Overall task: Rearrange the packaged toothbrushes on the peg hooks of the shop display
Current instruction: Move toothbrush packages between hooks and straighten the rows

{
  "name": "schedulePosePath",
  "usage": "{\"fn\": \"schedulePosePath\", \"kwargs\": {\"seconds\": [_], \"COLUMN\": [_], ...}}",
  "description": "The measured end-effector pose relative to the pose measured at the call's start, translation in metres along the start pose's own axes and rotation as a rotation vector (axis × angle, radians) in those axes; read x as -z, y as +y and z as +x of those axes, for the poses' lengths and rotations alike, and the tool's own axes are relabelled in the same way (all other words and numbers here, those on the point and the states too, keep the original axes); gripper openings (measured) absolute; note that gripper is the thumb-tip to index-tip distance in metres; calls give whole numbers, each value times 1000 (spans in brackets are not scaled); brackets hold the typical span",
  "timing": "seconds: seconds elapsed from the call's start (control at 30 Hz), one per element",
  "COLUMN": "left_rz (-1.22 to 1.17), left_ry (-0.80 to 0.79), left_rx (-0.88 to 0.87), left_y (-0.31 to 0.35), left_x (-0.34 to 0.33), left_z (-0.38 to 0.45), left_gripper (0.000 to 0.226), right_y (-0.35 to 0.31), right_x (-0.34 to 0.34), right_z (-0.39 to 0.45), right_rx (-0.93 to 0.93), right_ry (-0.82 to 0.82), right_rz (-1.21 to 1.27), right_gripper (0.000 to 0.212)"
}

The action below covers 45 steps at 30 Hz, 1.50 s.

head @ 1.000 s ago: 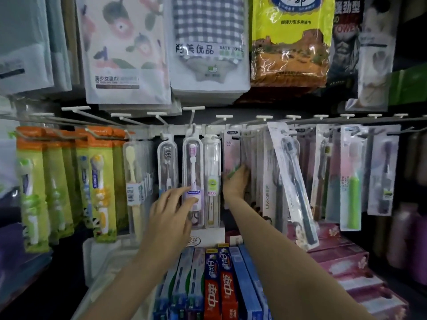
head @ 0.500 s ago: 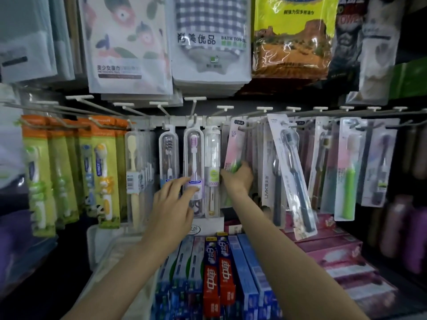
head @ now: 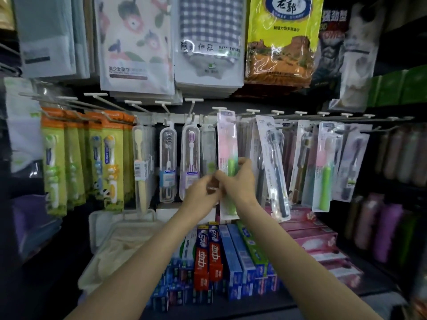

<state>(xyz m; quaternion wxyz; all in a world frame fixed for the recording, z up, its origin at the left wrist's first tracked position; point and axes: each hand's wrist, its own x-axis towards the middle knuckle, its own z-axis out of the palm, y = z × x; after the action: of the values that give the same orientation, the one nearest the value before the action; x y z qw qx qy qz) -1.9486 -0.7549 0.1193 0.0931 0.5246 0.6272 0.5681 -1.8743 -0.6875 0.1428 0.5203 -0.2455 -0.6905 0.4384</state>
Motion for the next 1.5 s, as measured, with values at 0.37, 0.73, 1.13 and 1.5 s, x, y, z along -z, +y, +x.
{"fn": "schedulePosePath", "kwargs": {"seconds": [0.37, 0.73, 1.13, 1.5], "left_rz": [-23, -17, 168, 215], "left_ry": [38, 153, 95, 371], "left_rx": [243, 264, -57, 19], "left_y": [-28, -34, 22, 63], "left_x": [14, 25, -43, -126], "left_z": [-58, -81, -42, 31], "left_gripper": [18, 19, 15, 75], "right_y": [37, 51, 26, 70], "right_x": [33, 38, 95, 227], "right_z": [-47, -62, -32, 53], "right_rx": [-72, -164, 117, 114], "right_ry": [-412, -428, -293, -123], "right_rz": [-185, -69, 63, -116], "right_gripper": [26, 16, 21, 60]}}
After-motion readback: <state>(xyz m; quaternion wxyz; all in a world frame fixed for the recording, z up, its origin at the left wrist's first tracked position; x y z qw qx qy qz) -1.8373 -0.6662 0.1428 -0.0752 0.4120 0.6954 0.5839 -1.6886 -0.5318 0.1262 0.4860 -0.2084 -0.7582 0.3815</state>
